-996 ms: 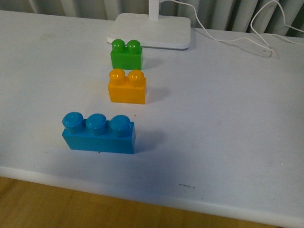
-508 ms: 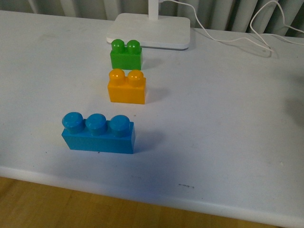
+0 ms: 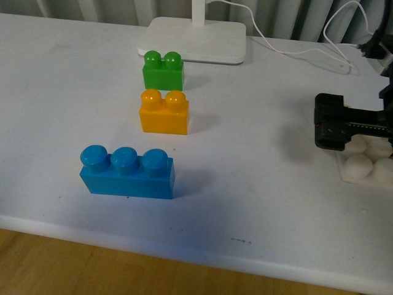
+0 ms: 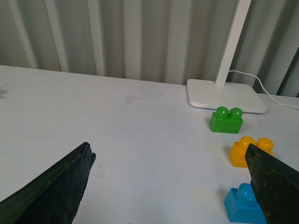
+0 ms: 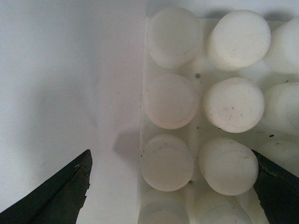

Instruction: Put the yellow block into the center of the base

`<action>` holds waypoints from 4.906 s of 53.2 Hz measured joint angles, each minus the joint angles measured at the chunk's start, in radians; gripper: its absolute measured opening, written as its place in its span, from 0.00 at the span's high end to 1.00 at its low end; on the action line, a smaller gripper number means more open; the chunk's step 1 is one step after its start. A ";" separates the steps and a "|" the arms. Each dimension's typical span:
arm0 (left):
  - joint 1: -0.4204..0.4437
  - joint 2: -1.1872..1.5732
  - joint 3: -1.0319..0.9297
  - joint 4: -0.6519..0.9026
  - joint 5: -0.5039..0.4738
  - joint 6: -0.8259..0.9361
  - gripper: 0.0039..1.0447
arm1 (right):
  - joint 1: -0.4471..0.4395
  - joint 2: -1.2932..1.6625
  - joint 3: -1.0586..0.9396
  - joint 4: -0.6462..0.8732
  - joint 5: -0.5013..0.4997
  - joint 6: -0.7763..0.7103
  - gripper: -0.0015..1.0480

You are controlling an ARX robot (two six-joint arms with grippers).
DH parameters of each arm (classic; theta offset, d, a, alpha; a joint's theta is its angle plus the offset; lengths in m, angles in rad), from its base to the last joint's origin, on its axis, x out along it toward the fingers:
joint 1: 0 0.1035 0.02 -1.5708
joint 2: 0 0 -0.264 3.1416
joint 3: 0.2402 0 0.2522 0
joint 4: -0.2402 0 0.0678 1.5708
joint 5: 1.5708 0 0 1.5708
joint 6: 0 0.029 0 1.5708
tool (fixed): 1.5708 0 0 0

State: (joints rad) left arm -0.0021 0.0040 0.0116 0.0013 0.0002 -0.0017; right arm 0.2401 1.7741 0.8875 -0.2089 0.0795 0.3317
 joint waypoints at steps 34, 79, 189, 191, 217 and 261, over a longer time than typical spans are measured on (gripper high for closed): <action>0.000 0.000 0.000 0.000 0.000 0.000 0.06 | 0.195 0.097 0.137 -0.029 0.061 0.187 0.09; 0.000 0.000 0.000 0.000 0.000 0.000 0.06 | 0.220 0.094 0.160 -0.049 0.053 0.199 0.09; 0.000 0.000 0.000 0.000 0.000 0.000 0.06 | -0.350 -1.280 -0.709 0.510 -0.182 -0.315 0.77; 0.000 0.000 0.000 0.000 0.000 0.000 0.06 | -0.309 -1.303 -0.726 0.510 -0.112 -0.319 0.85; 0.000 0.000 0.000 0.000 0.000 0.000 0.06 | -0.244 -1.488 -0.834 0.440 -0.080 -0.328 0.99; 0.000 0.000 0.000 0.000 0.000 0.000 0.06 | -0.244 -1.770 -0.881 0.211 -0.080 -0.328 0.99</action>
State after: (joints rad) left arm -0.0021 0.0040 0.0116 0.0010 -0.0002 -0.0017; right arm -0.0036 0.0044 0.0063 0.0017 -0.0010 0.0032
